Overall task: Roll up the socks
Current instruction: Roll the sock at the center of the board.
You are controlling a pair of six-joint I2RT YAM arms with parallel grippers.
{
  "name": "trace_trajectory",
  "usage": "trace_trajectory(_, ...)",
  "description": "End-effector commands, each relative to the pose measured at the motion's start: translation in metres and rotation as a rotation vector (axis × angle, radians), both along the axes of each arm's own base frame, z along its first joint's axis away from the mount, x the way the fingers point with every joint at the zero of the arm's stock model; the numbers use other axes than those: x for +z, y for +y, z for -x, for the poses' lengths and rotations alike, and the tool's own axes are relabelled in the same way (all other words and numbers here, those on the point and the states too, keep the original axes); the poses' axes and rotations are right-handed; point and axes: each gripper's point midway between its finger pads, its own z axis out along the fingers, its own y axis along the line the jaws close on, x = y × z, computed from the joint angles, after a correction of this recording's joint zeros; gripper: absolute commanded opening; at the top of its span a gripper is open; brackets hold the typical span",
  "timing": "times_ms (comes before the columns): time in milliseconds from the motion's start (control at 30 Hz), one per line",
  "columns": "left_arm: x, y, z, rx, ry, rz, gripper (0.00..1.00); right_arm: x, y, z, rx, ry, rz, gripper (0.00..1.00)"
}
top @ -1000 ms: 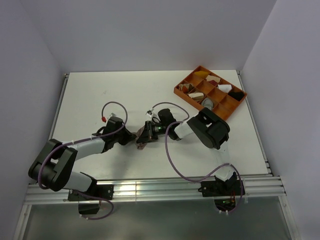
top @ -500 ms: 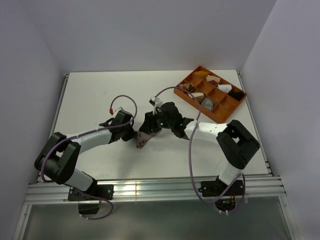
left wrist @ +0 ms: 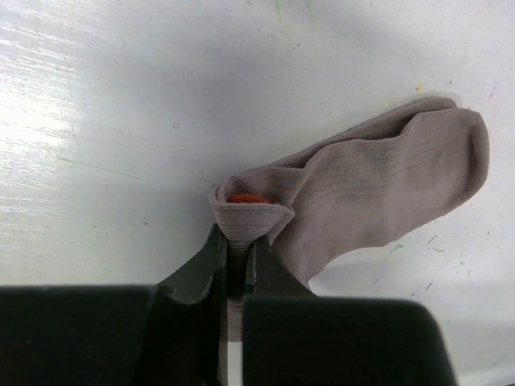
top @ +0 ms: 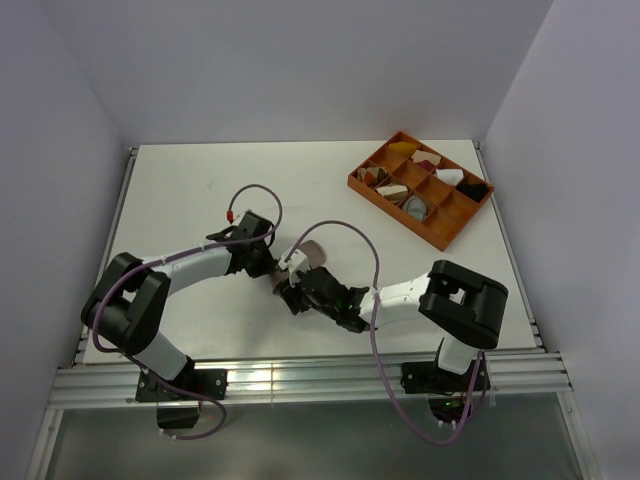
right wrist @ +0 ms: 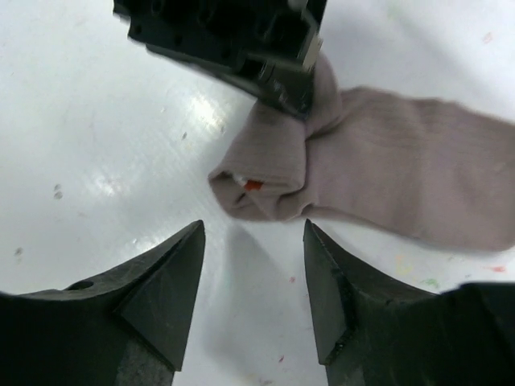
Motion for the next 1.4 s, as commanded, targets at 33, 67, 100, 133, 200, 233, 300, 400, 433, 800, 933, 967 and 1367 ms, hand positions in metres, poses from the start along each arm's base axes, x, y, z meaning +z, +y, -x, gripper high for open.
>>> trace_trajectory(33,-0.006,0.003,0.008,-0.031,0.045,-0.037,0.0,0.036,0.01,-0.019,-0.077,-0.19,-0.079,0.61)
trace_trajectory(67,-0.008,0.001,0.009,-0.038,0.051,-0.037,0.0,0.037,0.01,-0.022,-0.09,-0.213,-0.064,0.61)
trace_trajectory(100,-0.008,0.0,0.009,-0.043,0.056,-0.031,0.0,0.033,0.015,-0.022,-0.094,-0.217,-0.061,0.62)
trace_trajectory(133,-0.008,-0.001,0.008,-0.045,0.059,-0.029,0.0,0.031,0.016,-0.023,-0.091,-0.241,-0.033,0.62)
trace_trajectory(200,-0.01,-0.002,0.009,-0.051,0.072,-0.031,0.0,0.028,0.022,-0.02,-0.082,-0.267,-0.008,0.63)
trace_trajectory(233,-0.01,-0.003,0.009,-0.052,0.073,-0.03,0.0,0.026,0.025,-0.02,-0.081,-0.27,0.0,0.63)
trace_trajectory(300,-0.009,-0.004,0.008,-0.053,0.075,-0.025,0.0,0.024,0.03,-0.017,-0.078,-0.29,0.02,0.64)
trace_trajectory(400,-0.008,-0.005,0.008,-0.057,0.078,-0.025,0.0,0.02,0.032,-0.018,-0.097,-0.318,0.051,0.64)
trace_trajectory(433,-0.008,-0.005,0.008,-0.061,0.076,-0.023,0.0,0.02,0.033,-0.019,-0.103,-0.321,0.058,0.64)
trace_trajectory(800,-0.008,-0.008,0.009,-0.073,0.081,-0.016,0.0,-0.005,0.042,-0.029,-0.142,-0.325,0.197,0.59)
trace_trajectory(933,-0.003,-0.01,0.006,-0.077,0.069,-0.007,0.0,-0.023,0.042,-0.026,-0.124,-0.284,0.251,0.49)
trace_trajectory(967,-0.001,-0.011,0.005,-0.077,0.065,-0.005,0.0,-0.026,0.041,-0.026,-0.124,-0.275,0.257,0.43)
trace_trajectory(1367,0.041,0.01,-0.037,0.01,-0.052,0.107,0.36,-0.042,0.009,-0.027,-0.084,-0.029,0.179,0.0)
